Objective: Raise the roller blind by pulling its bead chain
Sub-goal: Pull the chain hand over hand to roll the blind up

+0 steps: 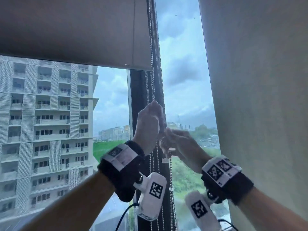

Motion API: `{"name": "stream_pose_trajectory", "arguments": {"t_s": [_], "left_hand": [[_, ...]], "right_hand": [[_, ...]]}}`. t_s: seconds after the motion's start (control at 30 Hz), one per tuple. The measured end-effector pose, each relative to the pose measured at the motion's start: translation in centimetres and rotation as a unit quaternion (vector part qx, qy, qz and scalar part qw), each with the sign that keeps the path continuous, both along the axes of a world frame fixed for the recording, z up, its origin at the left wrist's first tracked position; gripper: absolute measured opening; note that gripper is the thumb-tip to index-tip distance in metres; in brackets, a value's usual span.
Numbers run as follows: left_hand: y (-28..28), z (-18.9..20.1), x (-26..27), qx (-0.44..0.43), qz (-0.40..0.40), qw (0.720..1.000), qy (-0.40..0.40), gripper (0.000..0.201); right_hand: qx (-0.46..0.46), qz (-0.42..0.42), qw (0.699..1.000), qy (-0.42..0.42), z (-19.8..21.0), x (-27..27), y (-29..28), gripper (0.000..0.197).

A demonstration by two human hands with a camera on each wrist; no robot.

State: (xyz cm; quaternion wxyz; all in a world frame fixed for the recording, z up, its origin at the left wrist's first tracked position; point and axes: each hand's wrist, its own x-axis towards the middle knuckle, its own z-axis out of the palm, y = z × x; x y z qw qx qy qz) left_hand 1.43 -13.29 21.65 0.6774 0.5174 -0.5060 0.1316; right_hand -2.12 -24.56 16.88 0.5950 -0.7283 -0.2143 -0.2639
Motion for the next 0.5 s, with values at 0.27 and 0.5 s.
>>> {"name": "stream_pose_trajectory", "arguments": {"t_s": [0.27,0.5], "left_hand": [[-2.2,-7.1,0.1,0.029,0.064,0.998,0.001,0.035],[-0.2,-8.0,-0.9,0.113,-0.026,0.992,-0.055,0.042]], "right_hand": [[0.153,0.031,0.988,-0.009,9.1,-0.8,-0.3,0.042],[0.212,0.042,0.970,-0.113,11.0,-0.3,3.7,0.036]]}}
